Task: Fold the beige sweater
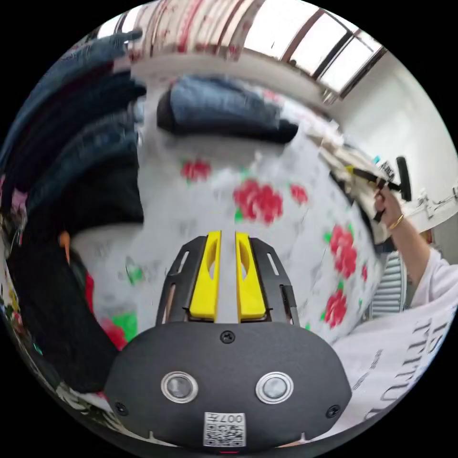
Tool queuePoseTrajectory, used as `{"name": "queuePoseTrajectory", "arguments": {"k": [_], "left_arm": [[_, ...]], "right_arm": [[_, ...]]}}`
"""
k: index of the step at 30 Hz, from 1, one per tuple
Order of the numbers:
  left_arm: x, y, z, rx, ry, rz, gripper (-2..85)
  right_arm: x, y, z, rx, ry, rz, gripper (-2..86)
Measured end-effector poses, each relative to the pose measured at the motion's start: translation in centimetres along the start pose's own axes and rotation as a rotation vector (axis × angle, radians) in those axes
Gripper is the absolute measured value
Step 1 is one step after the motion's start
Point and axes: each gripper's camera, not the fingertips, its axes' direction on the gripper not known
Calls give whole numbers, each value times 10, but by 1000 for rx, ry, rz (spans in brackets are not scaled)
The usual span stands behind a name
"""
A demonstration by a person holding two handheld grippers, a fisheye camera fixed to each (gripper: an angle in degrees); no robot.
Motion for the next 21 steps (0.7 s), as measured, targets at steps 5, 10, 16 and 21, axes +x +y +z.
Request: {"name": "queuePoseTrajectory", "arguments": {"k": [5, 10, 16, 21], "left_arm": [[32, 116, 43, -266, -161, 22, -4], [35, 140, 52, -295, -168, -55, -9], [32, 126, 55, -357, -196, 68, -10], [21, 124, 52, -358, -194, 86, -10]], "right_arm": [[97, 86, -16, -116, 495, 102, 38], [195, 119, -43, -71, 750, 321, 44], [297, 153, -29, -128, 210, 778, 17], [247, 148, -15, -153, -81, 479, 1]]}}
